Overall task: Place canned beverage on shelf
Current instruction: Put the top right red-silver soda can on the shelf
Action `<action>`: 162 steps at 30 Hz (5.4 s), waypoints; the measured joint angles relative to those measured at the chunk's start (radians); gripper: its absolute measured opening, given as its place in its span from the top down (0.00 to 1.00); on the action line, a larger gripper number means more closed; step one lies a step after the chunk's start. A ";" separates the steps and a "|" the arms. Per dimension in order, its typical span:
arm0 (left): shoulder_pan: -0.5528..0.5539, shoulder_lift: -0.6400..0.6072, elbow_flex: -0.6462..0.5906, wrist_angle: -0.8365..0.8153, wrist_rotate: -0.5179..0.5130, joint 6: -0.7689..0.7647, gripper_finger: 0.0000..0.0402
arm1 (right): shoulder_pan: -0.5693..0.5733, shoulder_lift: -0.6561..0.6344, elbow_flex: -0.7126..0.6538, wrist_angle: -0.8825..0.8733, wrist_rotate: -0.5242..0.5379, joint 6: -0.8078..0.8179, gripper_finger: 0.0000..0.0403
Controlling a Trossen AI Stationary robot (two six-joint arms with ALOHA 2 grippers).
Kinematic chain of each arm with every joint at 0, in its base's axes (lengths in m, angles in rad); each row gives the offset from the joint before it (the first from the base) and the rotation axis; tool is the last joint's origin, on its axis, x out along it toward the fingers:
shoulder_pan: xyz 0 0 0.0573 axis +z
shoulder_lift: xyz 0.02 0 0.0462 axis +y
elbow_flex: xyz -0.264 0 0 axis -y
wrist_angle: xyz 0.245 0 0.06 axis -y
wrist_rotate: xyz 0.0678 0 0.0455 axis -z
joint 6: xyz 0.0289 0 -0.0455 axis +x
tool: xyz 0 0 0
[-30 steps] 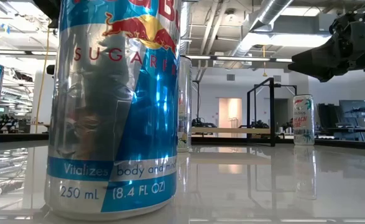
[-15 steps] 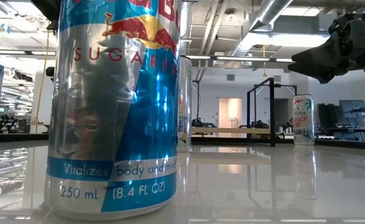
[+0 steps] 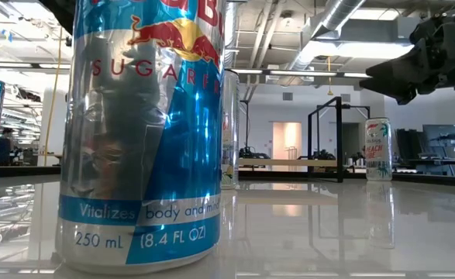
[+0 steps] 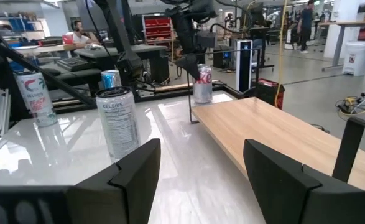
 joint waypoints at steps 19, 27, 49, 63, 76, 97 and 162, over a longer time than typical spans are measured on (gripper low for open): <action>-0.010 -0.004 0.000 -0.022 0.020 0.034 0.31 | 0.000 0.000 0.000 -0.014 0.000 0.025 0.37; -0.100 -0.025 0.137 -0.168 0.043 -0.030 0.31 | 0.000 0.000 0.000 -0.013 0.000 0.025 0.37; -0.424 -0.023 0.668 -0.313 -0.194 -0.098 0.31 | 0.000 0.000 0.000 -0.017 -0.001 0.049 0.37; -0.451 0.224 0.716 -0.086 -0.031 0.089 0.29 | 0.000 0.000 0.000 -0.002 -0.001 0.064 0.37; -0.429 0.525 0.929 -0.329 0.072 0.156 0.29 | 0.000 0.000 0.000 -0.020 -0.003 0.103 0.37; -0.379 0.570 0.849 -0.257 0.141 0.136 0.29 | 0.000 0.000 0.000 -0.033 -0.039 0.102 0.37; -0.468 0.635 1.011 -0.300 0.298 0.223 1.00 | 0.000 0.000 0.000 -0.080 -0.039 0.104 0.37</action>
